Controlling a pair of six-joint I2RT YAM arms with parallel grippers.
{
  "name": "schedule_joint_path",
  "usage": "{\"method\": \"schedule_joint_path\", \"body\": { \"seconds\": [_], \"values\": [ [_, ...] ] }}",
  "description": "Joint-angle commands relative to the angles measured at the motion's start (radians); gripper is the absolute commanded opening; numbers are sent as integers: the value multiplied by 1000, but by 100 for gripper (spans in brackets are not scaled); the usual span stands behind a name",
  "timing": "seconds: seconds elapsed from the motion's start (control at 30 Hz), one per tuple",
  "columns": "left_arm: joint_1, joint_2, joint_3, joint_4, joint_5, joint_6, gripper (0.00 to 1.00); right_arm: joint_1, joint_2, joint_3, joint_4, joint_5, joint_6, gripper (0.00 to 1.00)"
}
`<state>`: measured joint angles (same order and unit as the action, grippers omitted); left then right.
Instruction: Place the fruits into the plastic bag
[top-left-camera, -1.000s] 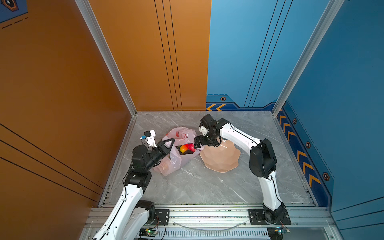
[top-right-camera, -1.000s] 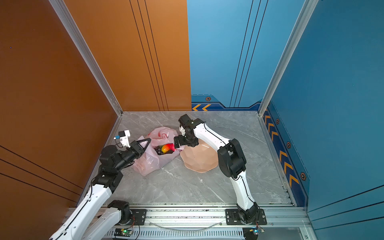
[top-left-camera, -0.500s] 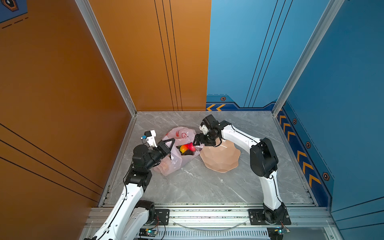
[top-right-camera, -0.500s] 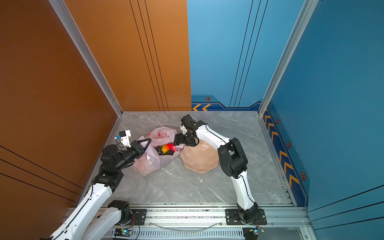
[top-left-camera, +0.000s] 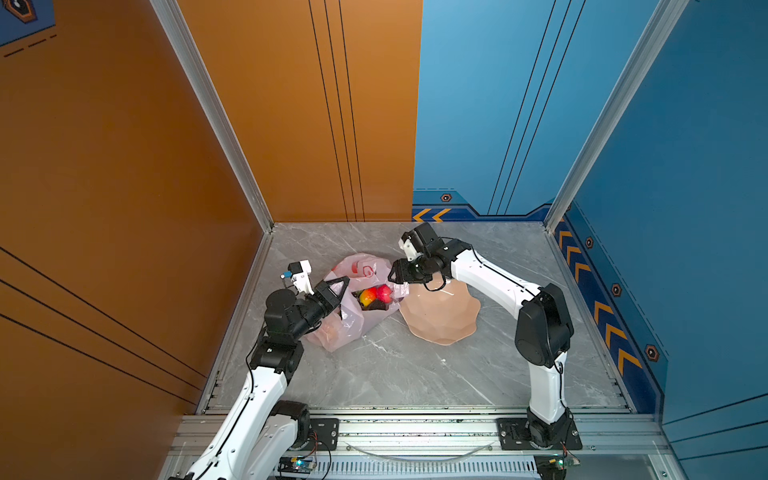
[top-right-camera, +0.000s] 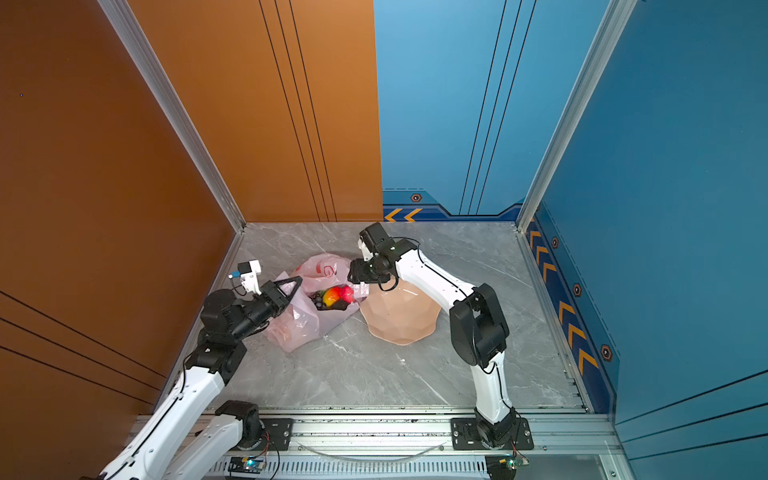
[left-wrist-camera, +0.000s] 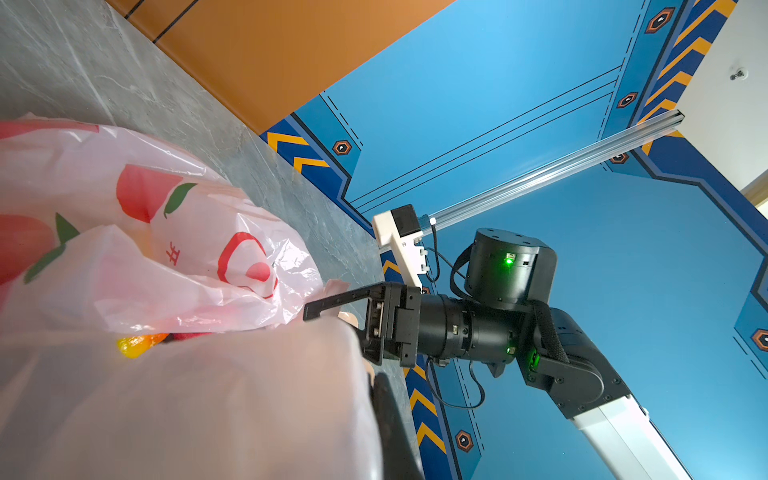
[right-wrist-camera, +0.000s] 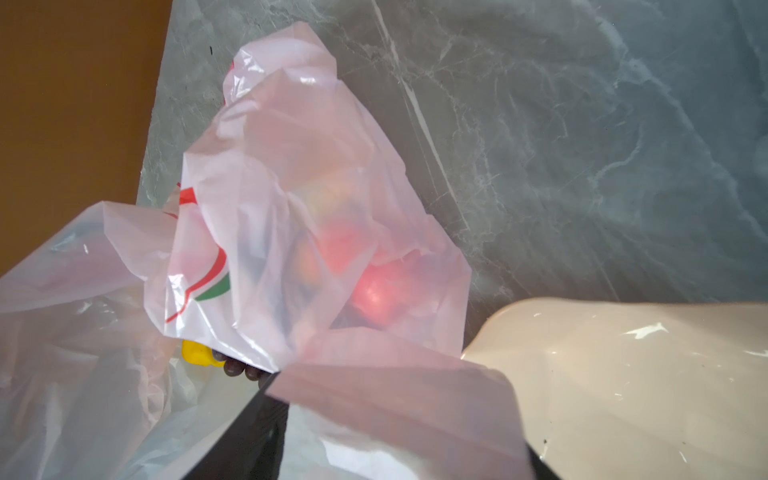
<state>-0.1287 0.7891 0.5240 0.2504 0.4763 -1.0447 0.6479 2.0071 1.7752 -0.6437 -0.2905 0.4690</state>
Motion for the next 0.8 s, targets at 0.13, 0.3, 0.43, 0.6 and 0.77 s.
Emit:
{"method": "schedule_joint_path", "body": {
  "seconds": [0.13, 0.3, 0.43, 0.6, 0.77],
  "values": [
    [16, -7, 13, 2, 33, 11, 0, 8, 1, 47, 5, 49, -9, 25],
    [25, -10, 32, -12, 39, 18, 0, 43, -56, 77, -28, 195, -47, 0],
    [51, -7, 125, -100, 43, 63, 0, 99, -78, 198, -80, 316, -113, 0],
    [80, 21, 336, -260, -10, 170, 0, 134, -64, 416, -95, 406, -205, 0],
    [107, 96, 584, -357, -102, 252, 0, 137, 15, 702, -98, 410, -256, 0]
  ]
}}
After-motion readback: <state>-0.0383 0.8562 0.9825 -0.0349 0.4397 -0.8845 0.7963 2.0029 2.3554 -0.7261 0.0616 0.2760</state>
